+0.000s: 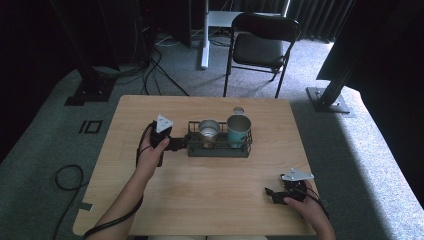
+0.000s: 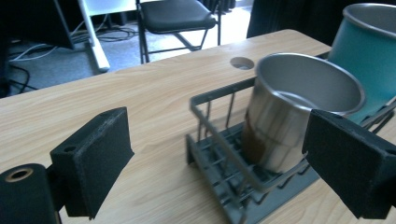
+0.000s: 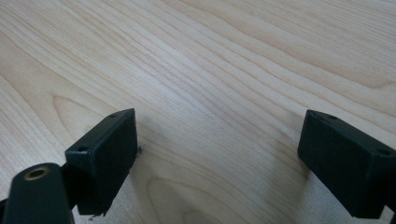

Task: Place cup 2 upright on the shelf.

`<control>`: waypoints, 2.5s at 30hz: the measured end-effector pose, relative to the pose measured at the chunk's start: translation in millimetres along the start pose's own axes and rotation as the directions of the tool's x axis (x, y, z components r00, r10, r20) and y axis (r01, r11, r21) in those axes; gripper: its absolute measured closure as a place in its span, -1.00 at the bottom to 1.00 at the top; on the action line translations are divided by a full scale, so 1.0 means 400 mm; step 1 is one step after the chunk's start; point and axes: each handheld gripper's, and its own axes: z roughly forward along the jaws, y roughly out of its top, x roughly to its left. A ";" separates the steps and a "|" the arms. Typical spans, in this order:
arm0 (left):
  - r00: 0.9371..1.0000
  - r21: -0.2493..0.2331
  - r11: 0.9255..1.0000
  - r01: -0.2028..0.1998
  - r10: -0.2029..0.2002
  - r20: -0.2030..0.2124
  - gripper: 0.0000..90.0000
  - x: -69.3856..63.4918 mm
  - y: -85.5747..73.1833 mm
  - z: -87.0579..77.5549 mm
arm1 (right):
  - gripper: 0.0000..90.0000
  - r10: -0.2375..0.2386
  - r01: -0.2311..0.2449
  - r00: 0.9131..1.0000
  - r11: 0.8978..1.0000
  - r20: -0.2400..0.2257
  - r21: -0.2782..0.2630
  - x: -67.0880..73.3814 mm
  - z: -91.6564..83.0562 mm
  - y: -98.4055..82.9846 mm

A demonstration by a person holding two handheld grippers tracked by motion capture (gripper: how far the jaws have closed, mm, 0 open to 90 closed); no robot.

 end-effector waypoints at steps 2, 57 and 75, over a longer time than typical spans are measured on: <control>1.000 0.002 1.000 0.009 -0.009 -0.006 -0.80 0.010 -0.004 -0.009 | -0.74 0.000 0.000 1.000 1.000 0.000 0.000 0.000 0.000 0.000; 0.988 0.158 0.982 0.106 -0.086 -0.128 -0.80 0.105 -0.244 -0.170 | -0.74 0.000 0.000 1.000 1.000 0.000 0.000 0.000 0.000 0.000; 0.970 0.216 0.966 0.142 -0.093 -0.223 -0.80 0.120 -0.327 -0.197 | -0.74 0.001 -0.001 1.000 1.000 0.000 -0.001 0.000 0.000 0.000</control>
